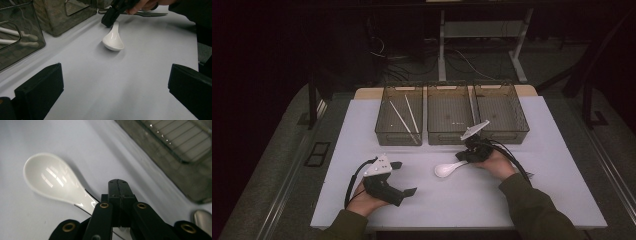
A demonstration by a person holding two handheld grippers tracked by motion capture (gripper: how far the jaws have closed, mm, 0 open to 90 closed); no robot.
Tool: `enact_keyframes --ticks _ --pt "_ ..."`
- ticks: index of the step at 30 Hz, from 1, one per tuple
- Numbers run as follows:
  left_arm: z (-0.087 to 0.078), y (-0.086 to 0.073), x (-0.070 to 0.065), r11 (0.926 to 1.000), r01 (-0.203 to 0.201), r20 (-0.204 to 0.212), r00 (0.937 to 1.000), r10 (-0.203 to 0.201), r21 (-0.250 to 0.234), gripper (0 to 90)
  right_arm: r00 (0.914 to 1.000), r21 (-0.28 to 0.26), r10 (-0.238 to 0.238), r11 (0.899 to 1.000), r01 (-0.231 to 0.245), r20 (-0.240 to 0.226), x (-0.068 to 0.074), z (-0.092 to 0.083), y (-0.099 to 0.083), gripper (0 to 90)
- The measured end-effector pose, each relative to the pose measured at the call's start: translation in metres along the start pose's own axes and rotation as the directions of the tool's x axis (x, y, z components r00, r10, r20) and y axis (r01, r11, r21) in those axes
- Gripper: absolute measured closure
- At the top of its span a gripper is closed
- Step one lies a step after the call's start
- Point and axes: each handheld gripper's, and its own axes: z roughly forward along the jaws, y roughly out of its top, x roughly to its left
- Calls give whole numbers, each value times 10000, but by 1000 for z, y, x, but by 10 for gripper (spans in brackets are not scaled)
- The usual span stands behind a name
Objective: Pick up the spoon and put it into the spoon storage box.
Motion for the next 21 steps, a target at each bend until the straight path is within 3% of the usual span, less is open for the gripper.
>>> enact_keyframes --ticks 7,11,17,21 --pt "0 0 0 10000 1 -7 10000 -1 -16 0 9994 140 -157 9998 161 -320 6 -10 -11 897" --pt "-1 0 0 10000 -19 -3 10000 19 -22 0 9997 -221 -17 9998 12 -243 2 -14 -13 884" --pt "-1 0 0 10000 -5 -3 10000 5 -29 0 9947 -1448 773 9857 -865 -681 -3 -24 -11 683" --pt "-1 0 -1 10000 -70 15 10000 70 -4 0 9936 -1671 578 9832 -736 -973 6 -19 -8 578"
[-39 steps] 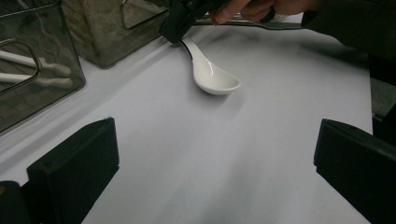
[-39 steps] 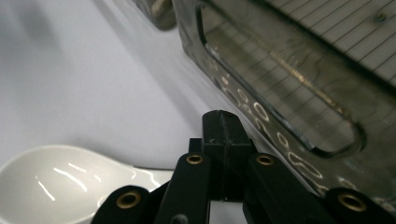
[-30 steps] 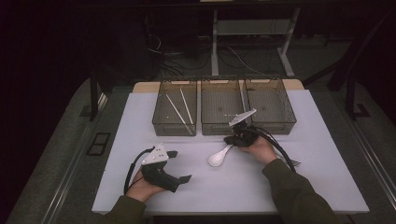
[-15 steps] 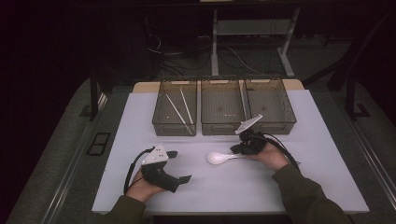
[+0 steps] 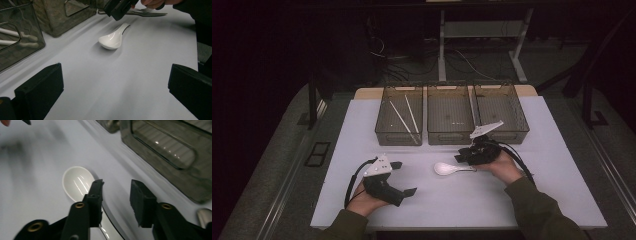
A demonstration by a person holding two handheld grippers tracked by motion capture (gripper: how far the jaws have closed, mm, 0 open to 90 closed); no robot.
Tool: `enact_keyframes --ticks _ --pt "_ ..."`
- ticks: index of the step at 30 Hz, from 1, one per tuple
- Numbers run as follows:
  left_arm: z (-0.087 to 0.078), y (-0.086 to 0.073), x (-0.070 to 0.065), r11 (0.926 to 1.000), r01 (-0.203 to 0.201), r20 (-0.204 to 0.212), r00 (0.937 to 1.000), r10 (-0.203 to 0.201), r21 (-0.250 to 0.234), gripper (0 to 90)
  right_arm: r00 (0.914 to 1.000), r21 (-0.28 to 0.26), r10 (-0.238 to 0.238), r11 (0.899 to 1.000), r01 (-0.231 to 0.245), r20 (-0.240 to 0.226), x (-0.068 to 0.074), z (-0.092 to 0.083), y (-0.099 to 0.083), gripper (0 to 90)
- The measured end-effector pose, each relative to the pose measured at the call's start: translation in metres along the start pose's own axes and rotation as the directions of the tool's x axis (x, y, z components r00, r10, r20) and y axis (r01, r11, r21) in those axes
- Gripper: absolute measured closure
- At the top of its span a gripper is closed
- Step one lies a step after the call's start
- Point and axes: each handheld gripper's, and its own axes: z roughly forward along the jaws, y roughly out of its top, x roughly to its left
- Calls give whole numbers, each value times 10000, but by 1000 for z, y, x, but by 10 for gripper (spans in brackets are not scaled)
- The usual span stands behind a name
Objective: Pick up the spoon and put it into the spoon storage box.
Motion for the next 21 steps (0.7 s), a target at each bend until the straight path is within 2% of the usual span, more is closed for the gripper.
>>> enact_keyframes --ticks 7,21 --pt "1 0 1 10000 33 15 10000 -33 27 0 9989 -137 -62 9999 55 -466 10 12 2 525" --pt "2 -1 1 10000 32 20 10000 -32 49 0 9974 514 -526 9972 551 -488 24 39 -3 524"
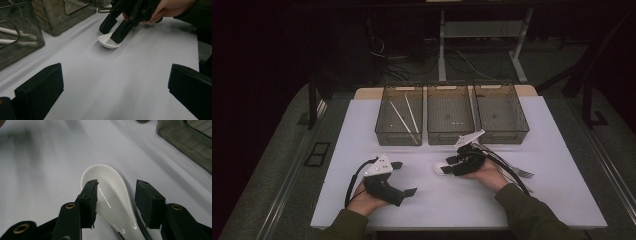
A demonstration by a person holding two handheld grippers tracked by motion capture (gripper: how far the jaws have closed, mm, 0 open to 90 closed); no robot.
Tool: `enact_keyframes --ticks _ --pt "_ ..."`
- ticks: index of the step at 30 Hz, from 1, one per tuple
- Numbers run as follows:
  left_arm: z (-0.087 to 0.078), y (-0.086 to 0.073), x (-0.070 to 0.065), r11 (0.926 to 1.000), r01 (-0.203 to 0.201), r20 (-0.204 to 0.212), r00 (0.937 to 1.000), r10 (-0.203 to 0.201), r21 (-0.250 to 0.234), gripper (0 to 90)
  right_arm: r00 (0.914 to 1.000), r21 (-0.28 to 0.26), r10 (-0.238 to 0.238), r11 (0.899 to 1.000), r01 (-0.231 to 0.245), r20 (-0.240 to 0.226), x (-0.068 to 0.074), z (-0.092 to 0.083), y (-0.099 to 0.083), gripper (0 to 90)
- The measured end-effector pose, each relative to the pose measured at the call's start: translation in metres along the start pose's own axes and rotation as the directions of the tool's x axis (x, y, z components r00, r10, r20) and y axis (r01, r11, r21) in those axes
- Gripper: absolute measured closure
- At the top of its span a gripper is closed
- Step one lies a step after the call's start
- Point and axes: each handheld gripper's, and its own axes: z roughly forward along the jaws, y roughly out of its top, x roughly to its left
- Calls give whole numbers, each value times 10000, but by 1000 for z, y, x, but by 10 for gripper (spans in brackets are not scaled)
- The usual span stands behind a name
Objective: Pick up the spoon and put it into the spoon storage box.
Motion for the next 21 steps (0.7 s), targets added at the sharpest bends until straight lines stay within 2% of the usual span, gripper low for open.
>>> enact_keyframes --ticks 6,11,16,17,18,19,21 --pt "0 0 0 10000 -7 3 10000 7 -5 0 9998 107 -189 9998 188 90 3 1 -1 527" --pt "0 0 0 10000 -17 5 10000 17 -9 0 9970 287 -703 9972 694 327 9 1 -1 549" --pt "0 0 -1 10000 -5 -3 10000 5 -63 0 9928 520 -1179 9918 1168 191 16 0 -1 594" --pt "-1 0 -1 10000 -21 -3 10000 21 -35 0 9871 606 -1586 9857 1570 237 15 0 -1 601" --pt "-1 0 -1 10000 -19 -7 10000 19 -55 0 9848 670 -1719 9832 1700 233 16 0 -1 606" --pt "-1 0 -1 10000 -25 -5 10000 25 -39 0 9862 649 -1645 9845 1631 175 18 0 -1 610" --pt "0 0 -1 10000 -19 -9 10000 19 -59 0 9795 800 -1996 9771 1970 261 18 0 -1 621"
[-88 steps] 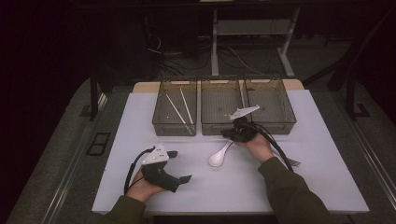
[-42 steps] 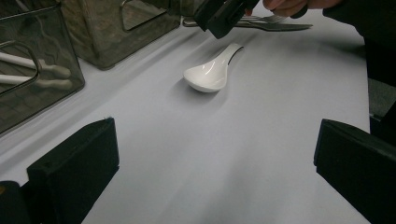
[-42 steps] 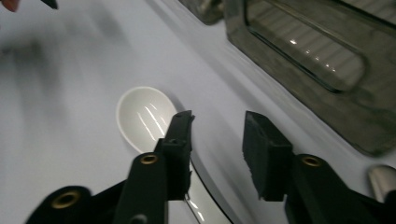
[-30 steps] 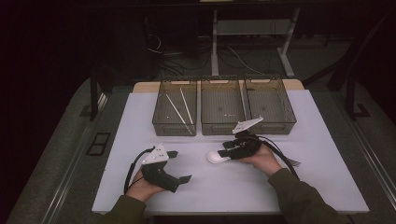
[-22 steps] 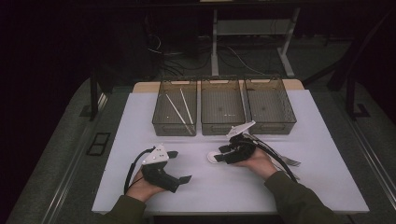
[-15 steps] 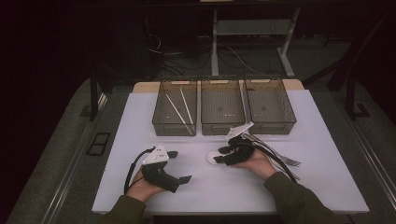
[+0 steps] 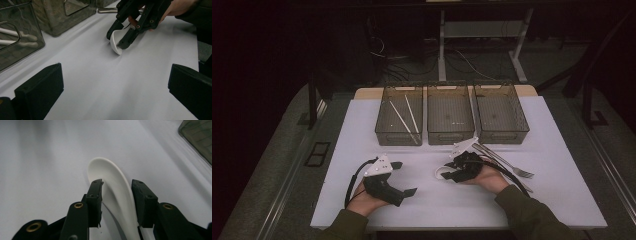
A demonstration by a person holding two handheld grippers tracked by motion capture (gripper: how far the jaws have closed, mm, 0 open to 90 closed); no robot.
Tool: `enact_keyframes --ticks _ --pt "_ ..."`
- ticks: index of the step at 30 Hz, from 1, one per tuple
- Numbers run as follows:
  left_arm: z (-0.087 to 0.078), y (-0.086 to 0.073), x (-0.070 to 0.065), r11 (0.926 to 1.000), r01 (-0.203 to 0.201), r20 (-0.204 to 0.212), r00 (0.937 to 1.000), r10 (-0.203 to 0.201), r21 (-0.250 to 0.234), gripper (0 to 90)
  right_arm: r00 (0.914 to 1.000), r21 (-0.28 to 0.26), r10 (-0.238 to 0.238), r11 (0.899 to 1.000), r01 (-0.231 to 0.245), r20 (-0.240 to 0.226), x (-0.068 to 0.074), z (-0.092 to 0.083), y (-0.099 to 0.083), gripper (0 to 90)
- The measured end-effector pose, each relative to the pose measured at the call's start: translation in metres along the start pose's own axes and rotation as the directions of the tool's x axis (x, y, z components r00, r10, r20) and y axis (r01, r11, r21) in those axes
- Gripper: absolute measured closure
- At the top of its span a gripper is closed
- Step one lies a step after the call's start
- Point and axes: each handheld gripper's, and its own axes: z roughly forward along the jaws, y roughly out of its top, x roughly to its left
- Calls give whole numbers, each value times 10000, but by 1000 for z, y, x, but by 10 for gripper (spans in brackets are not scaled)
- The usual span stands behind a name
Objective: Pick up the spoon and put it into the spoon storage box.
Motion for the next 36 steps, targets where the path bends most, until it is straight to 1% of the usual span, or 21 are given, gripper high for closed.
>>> enact_keyframes --ticks 1,3,8,11,12,14,15,23,25,28,31,32,33,34,35,36 --pt "0 0 0 10000 2 -6 10000 -2 3 0 9999 12 -109 9999 109 -48 1 0 0 625" --pt "0 0 0 10000 2 -6 10000 -2 5 0 9992 113 -399 9991 399 40 2 0 0 635" --pt "0 0 0 10000 -7 -9 10000 7 25 0 9975 136 -710 9974 710 8 3 -1 0 683" --pt "0 0 0 10000 -11 1 10000 11 23 0 9978 168 -654 9977 656 -113 4 -3 0 715" --pt "0 0 0 10000 -11 -2 10000 11 22 0 9982 132 -574 9983 576 -161 4 -3 1 735" --pt "0 0 0 10000 -11 11 10000 11 10 0 9977 122 -629 9979 632 -234 3 -5 1 786" --pt "0 0 0 10000 -16 20 10000 16 6 0 9976 70 -624 9980 627 -295 3 -5 1 791" --pt "0 0 0 9999 -100 147 9998 100 -17 0 9984 69 -457 9989 459 -332 4 -6 1 803" --pt "1 0 0 9998 -187 143 9997 187 2 0 9985 85 -418 9991 421 -351 3 -6 1 805" --pt "1 0 -1 9998 -193 170 9997 194 -75 0 9991 93 -322 9994 325 -290 3 -7 1 807" --pt "0 0 0 9997 -174 207 9996 177 -156 0 9992 -54 -298 9995 297 -268 3 -10 2 807" --pt "0 0 0 9997 -155 210 9997 159 -163 0 9996 -128 -125 9998 122 -257 4 -13 3 807" --pt "0 0 0 9998 -141 213 9997 145 -173 0 9995 -167 -235 9996 232 -203 3 -14 3 807" --pt "0 0 0 9997 -141 218 9997 145 -178 0 9997 -222 -186 9996 182 -171 3 -17 3 807" --pt "0 0 0 9997 -155 224 9996 159 -174 0 9998 -304 36 9995 -43 -215 4 -19 4 807" --pt "0 0 0 9997 -159 224 9996 163 -176 0 9998 -326 -148 9994 143 -137 2 -21 4 807"
